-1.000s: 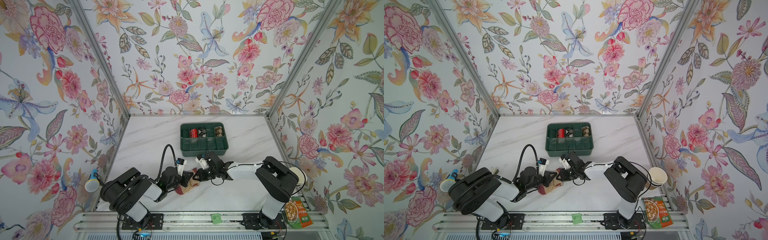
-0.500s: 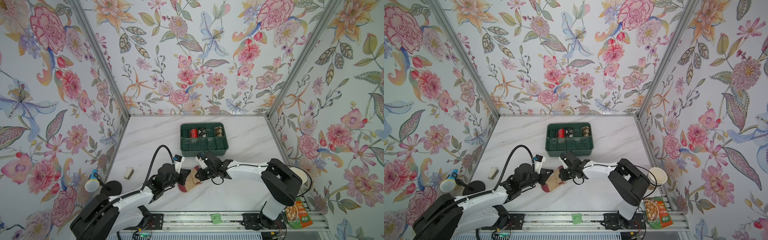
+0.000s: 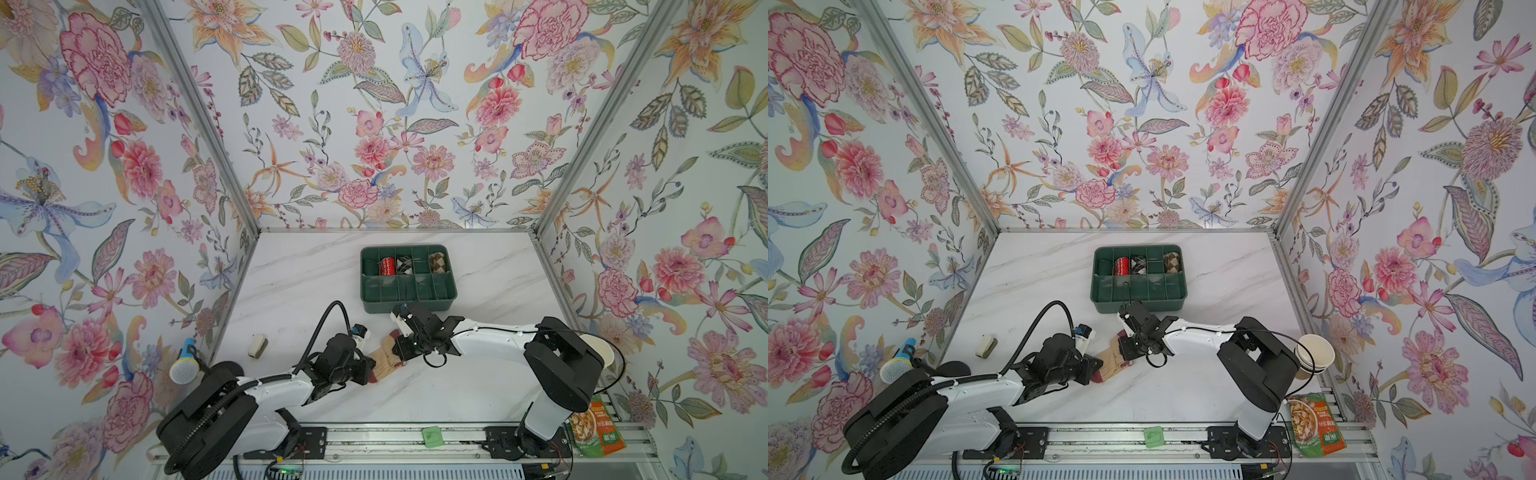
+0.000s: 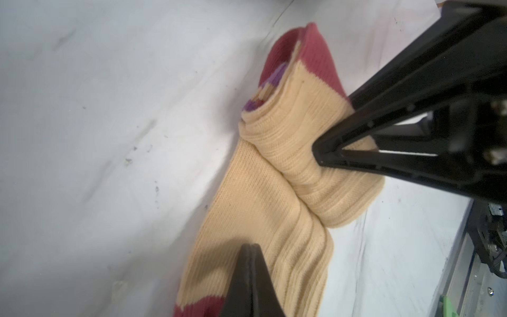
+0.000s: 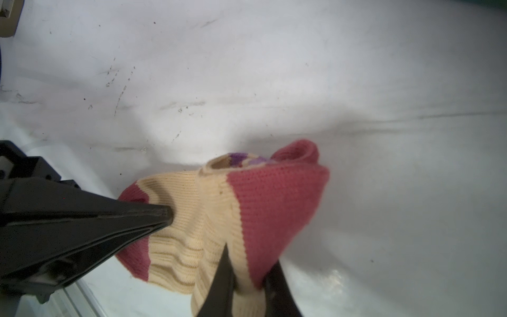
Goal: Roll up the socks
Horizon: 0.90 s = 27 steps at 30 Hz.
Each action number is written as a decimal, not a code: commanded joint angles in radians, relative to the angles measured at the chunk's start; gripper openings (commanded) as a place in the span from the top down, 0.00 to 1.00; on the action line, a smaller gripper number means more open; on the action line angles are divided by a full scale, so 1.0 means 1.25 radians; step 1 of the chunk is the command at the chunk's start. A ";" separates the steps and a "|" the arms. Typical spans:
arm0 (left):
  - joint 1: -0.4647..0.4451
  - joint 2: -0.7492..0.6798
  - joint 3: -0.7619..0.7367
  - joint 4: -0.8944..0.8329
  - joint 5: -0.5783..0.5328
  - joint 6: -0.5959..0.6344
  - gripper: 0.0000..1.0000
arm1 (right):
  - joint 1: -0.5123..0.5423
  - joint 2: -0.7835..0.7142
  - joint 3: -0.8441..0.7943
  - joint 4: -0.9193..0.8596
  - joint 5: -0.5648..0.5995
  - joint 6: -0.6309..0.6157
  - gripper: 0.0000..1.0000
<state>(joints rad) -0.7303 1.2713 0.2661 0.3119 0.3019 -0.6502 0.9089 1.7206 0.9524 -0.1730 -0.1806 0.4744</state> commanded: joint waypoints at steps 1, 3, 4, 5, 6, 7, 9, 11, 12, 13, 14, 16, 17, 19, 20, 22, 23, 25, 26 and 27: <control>-0.014 0.027 0.029 -0.008 -0.026 0.021 1.00 | 0.003 0.021 0.017 -0.064 0.039 -0.027 0.95; -0.018 0.044 0.038 -0.017 -0.026 0.027 1.00 | 0.002 0.023 0.023 -0.076 0.046 -0.035 0.95; -0.019 0.054 0.041 -0.025 -0.025 0.030 1.00 | 0.002 0.025 0.026 -0.084 0.051 -0.040 0.95; -0.021 0.063 0.043 -0.031 -0.023 0.033 1.00 | 0.002 0.027 0.032 -0.090 0.056 -0.044 0.95; -0.023 0.073 0.044 -0.037 -0.019 0.037 1.00 | 0.002 0.031 0.037 -0.100 0.062 -0.050 0.95; -0.025 0.084 0.044 -0.041 -0.015 0.039 1.00 | 0.002 0.033 0.043 -0.110 0.071 -0.056 0.95; -0.028 0.102 0.045 -0.053 -0.017 0.043 1.00 | 0.002 0.040 0.055 -0.129 0.090 -0.064 0.95; -0.030 0.118 0.048 -0.071 -0.023 0.051 1.00 | 0.003 0.044 0.065 -0.151 0.114 -0.072 0.95; -0.030 0.127 0.050 -0.081 -0.028 0.055 1.00 | 0.004 0.048 0.071 -0.164 0.132 -0.077 0.95; -0.030 0.134 0.051 -0.083 -0.031 0.055 1.00 | 0.003 0.051 0.076 -0.180 0.150 -0.081 0.95; -0.030 0.139 0.051 -0.079 -0.026 0.055 1.00 | 0.003 0.054 0.080 -0.194 0.174 -0.085 0.95; -0.031 0.152 0.056 -0.082 -0.031 0.054 1.00 | 0.004 0.061 0.092 -0.227 0.224 -0.093 0.95; -0.031 0.160 0.058 -0.083 -0.033 0.055 1.00 | 0.005 0.065 0.099 -0.246 0.250 -0.097 0.95; -0.031 0.173 0.062 -0.079 -0.035 0.056 1.00 | 0.006 0.069 0.106 -0.268 0.284 -0.104 0.96; -0.031 0.182 0.063 -0.077 -0.035 0.056 1.00 | 0.006 0.070 0.108 -0.274 0.295 -0.107 0.96; -0.031 0.199 0.067 -0.068 -0.036 0.057 1.00 | 0.007 0.073 0.113 -0.283 0.316 -0.111 0.96; -0.031 0.210 0.068 -0.062 -0.035 0.058 1.00 | 0.008 0.076 0.117 -0.290 0.327 -0.114 0.96; -0.029 0.226 0.070 -0.049 -0.037 0.057 1.00 | 0.012 0.083 0.128 -0.309 0.357 -0.117 0.96; -0.029 0.254 0.072 -0.041 -0.039 0.060 1.00 | 0.016 0.088 0.134 -0.319 0.374 -0.119 0.96; -0.028 0.268 0.075 -0.033 -0.041 0.061 1.00 | 0.020 0.092 0.140 -0.327 0.391 -0.120 0.96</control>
<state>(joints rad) -0.7597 1.5177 0.3996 0.4419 0.3023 -0.5976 0.9333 1.7897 1.1236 -0.4461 0.1562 0.3527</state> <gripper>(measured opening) 0.048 0.130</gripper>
